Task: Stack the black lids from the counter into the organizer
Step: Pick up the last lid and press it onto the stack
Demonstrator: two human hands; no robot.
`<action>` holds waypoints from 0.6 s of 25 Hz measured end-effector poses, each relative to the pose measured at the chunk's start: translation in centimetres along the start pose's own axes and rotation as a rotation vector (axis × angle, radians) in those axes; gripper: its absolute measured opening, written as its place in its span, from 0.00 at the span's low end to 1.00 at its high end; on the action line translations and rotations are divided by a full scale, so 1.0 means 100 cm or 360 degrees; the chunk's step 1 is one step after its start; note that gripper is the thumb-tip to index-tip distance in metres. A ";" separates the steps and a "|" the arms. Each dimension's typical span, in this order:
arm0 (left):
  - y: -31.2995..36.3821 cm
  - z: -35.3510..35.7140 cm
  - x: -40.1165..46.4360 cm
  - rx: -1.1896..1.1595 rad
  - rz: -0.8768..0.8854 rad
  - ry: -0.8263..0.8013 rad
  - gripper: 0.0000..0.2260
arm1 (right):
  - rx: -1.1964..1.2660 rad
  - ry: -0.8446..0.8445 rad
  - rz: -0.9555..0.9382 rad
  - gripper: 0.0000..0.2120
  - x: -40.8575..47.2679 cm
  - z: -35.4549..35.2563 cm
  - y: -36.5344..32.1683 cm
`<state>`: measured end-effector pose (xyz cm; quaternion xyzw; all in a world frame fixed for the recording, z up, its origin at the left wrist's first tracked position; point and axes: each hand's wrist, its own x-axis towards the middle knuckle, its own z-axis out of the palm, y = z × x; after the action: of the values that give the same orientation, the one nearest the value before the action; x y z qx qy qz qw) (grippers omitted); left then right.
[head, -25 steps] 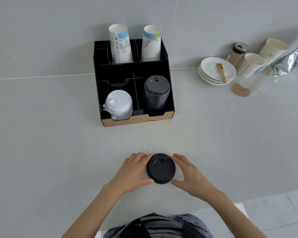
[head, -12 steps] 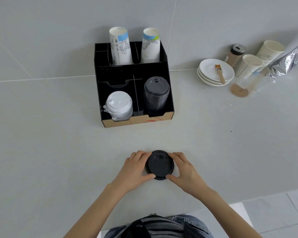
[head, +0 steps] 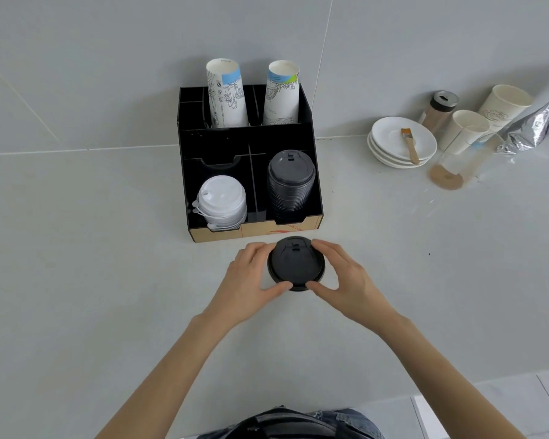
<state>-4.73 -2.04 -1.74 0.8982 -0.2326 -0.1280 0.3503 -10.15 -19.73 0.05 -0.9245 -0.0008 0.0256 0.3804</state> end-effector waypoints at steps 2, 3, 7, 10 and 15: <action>0.004 -0.008 0.010 -0.0030 0.0015 0.0058 0.29 | -0.0013 0.0033 -0.0046 0.29 0.011 -0.010 -0.003; 0.006 -0.011 0.015 -0.0042 0.0032 0.0086 0.29 | -0.0025 0.0045 -0.0069 0.29 0.017 -0.015 -0.004; 0.014 -0.024 0.038 -0.0058 0.0069 0.0176 0.30 | -0.0087 0.0088 -0.0120 0.29 0.042 -0.033 -0.007; 0.019 -0.033 0.057 -0.0051 0.0054 0.0238 0.30 | -0.0102 0.0116 -0.0155 0.29 0.063 -0.045 -0.011; 0.021 -0.045 0.089 -0.0048 -0.0003 0.0287 0.30 | -0.0060 0.0135 -0.0134 0.29 0.098 -0.057 -0.013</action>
<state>3.98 -5.37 2.39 0.9009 -0.1973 -0.0505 0.3832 -0.11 -22.62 4.56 -0.9309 -0.0239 -0.0297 0.3634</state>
